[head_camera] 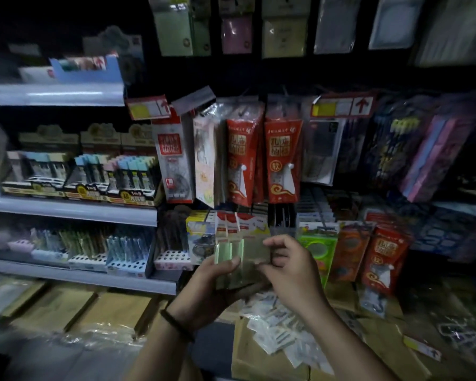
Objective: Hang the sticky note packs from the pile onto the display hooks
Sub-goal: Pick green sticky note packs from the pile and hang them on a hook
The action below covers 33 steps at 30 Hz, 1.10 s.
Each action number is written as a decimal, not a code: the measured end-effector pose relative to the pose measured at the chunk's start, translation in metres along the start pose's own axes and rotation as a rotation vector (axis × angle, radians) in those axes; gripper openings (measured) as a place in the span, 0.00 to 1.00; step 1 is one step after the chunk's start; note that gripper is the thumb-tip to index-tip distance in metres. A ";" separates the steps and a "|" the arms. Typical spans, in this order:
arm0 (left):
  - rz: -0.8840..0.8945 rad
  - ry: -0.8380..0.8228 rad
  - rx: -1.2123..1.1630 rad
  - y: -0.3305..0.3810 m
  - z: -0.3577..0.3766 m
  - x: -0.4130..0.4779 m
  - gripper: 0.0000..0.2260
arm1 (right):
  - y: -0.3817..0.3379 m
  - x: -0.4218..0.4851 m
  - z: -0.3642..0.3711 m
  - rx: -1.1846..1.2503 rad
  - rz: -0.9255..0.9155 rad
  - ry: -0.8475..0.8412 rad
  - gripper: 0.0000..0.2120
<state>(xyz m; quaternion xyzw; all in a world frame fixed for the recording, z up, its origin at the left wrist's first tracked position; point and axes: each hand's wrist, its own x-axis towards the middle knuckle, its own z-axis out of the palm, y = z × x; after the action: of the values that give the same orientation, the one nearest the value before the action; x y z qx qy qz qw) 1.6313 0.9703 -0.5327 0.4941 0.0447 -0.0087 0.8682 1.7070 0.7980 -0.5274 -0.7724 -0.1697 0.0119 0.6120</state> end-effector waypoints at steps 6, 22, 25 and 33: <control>0.128 0.119 0.121 0.055 0.022 -0.004 0.19 | -0.055 0.021 -0.001 0.090 -0.167 0.008 0.20; 0.464 0.327 0.377 0.237 0.017 -0.014 0.13 | -0.221 0.112 0.023 0.222 -0.462 -0.070 0.16; 0.563 0.394 0.417 0.272 0.010 -0.016 0.15 | -0.248 0.137 0.032 0.245 -0.515 -0.017 0.17; 0.810 0.496 0.443 0.338 0.000 -0.015 0.17 | -0.303 0.195 0.057 0.238 -0.617 0.040 0.16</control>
<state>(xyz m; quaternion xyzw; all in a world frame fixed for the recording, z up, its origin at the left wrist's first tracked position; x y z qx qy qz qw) 1.6365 1.1430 -0.2423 0.6307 0.0515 0.4357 0.6401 1.8027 0.9645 -0.2172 -0.6078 -0.3812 -0.1693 0.6757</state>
